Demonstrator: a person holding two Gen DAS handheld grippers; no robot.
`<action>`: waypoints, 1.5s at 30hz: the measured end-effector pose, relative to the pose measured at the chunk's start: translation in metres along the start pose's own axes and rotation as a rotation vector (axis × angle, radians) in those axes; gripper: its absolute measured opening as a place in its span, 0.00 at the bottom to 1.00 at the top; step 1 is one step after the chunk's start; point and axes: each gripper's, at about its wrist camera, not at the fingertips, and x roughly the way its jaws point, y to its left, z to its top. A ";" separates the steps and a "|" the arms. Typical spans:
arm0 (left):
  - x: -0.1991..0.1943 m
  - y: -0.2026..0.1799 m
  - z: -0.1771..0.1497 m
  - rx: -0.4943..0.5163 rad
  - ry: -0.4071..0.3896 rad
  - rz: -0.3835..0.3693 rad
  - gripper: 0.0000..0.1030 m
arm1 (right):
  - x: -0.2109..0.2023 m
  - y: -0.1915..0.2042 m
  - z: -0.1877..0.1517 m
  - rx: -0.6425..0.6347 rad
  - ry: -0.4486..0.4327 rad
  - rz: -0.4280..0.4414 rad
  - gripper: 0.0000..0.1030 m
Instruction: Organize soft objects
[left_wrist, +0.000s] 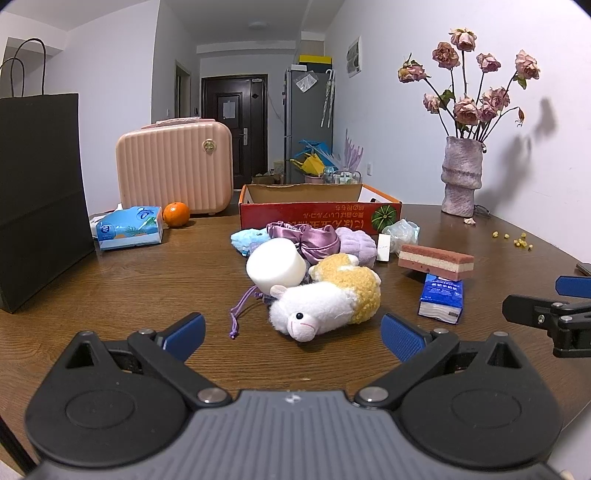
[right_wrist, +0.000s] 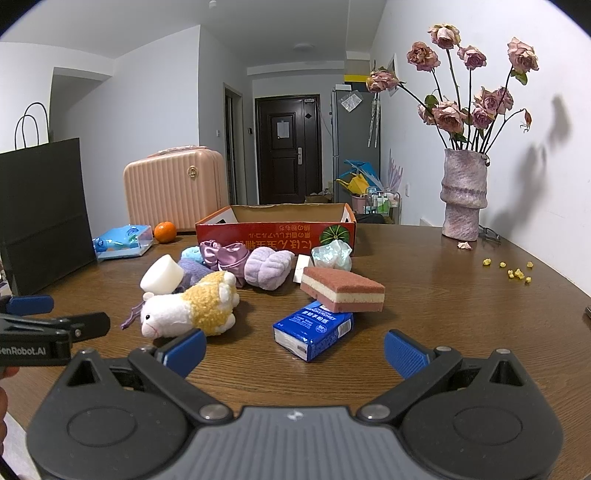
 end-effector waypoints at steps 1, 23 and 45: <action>0.000 0.000 0.000 0.000 0.000 0.000 1.00 | 0.000 0.000 0.000 0.000 0.000 0.000 1.00; 0.004 -0.001 0.002 0.003 0.006 -0.004 1.00 | 0.009 -0.002 0.000 -0.013 0.012 -0.002 1.00; 0.043 0.016 0.007 -0.021 0.051 0.009 1.00 | 0.054 0.008 0.012 -0.066 0.069 0.017 1.00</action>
